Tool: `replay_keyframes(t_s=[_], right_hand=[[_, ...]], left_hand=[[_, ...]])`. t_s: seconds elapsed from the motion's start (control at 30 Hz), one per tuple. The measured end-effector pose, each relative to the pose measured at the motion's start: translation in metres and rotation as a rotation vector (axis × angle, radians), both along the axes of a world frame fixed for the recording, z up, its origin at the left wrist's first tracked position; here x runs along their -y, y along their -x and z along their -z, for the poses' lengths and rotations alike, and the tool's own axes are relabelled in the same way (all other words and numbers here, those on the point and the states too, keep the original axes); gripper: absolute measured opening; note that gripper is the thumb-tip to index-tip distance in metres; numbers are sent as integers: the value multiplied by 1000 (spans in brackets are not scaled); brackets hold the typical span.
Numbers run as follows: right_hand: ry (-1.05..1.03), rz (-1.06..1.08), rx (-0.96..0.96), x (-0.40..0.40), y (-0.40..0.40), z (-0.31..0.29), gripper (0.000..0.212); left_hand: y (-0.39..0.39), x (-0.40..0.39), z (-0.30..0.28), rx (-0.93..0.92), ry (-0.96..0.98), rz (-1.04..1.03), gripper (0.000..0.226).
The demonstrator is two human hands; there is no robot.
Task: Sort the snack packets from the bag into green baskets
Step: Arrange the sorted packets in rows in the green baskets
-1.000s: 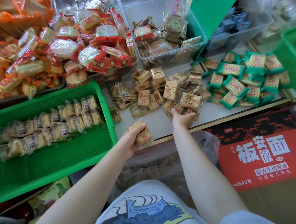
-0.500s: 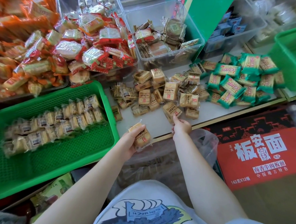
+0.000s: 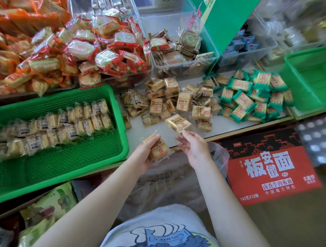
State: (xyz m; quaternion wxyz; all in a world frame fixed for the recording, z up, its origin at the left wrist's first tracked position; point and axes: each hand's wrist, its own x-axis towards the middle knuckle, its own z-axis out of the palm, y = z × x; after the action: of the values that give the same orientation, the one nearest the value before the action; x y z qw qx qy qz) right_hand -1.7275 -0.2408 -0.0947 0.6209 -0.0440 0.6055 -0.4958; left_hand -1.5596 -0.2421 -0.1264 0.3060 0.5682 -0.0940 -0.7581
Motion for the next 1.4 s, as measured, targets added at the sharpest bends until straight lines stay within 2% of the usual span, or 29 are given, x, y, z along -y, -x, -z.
replay_keyframes(t_s=[0.1, 0.2, 0.37, 0.43, 0.5, 0.57, 0.63, 0.7, 0.77, 0.8, 0.87, 0.9, 0.97, 1.03, 1.07, 1.13, 1.2, 1.23, 1.3, 1.4], right_hand=[[154, -134, -39, -10, -20, -37, 7], [300, -341, -185, -16, -51, -64, 8], [389, -570, -369, -23, -119, -75, 12], [449, -643, -455, -26, -151, -72, 16], [511, -763, -618, -31, -181, -68, 21], [538, -964, -764, -38, -206, -72, 19], [510, -1103, -797, -39, -219, -77, 24], [468, -1072, -787, -31, -225, -81, 35], [427, -1002, -750, -20, -236, -83, 29], [416, -1011, -705, -17, -245, -84, 26], [436, -1103, -563, -19, -272, -78, 46], [451, -1151, -475, -23, -289, -75, 59], [470, -1221, -391, -31, -320, -65, 75], [448, -1275, -405, -33, -341, -55, 75], [405, -1295, -422, -32, -348, -50, 75], [261, -1331, -410, -33, -360, -42, 94], [108, -1306, -253, -38, -373, -30, 113], [67, -1266, -183, -42, -380, -24, 112], [57, -1185, -134, -41, -392, -13, 92], [50, -1139, -198, -24, -408, -3, 74]], left_hand=[[-4, -1, -21, -69, 92, -63, 66], [-23, 3, -44, -118, 206, -159, 72], [-84, -6, -61, -65, 326, -313, 97], [-109, -17, -60, -59, 367, -404, 100], [-134, -28, -59, -76, 389, -510, 92], [-162, -39, -55, -126, 418, -611, 66], [-187, -50, -52, -142, 440, -667, 51], [-212, -61, -47, -86, 458, -695, 48], [-232, -70, -40, -30, 485, -681, 49], [-238, -73, -37, -14, 482, -671, 61], [-244, -76, -37, -3, 439, -654, 90], [-244, -76, -39, 5, 422, -647, 96], [-245, -76, -40, 20, 403, -680, 93], [-258, -80, -37, -6, 373, -774, 94], [-267, -85, -35, -16, 367, -830, 94], [-287, -93, -26, -1, 358, -901, 93], [-304, -98, -16, 12, 350, -924, 96], [-309, -99, -14, 35, 344, -916, 97], [-322, -100, -14, 186, 321, -844, 99], [-344, -112, -18, 791, 417, -588, 82]])
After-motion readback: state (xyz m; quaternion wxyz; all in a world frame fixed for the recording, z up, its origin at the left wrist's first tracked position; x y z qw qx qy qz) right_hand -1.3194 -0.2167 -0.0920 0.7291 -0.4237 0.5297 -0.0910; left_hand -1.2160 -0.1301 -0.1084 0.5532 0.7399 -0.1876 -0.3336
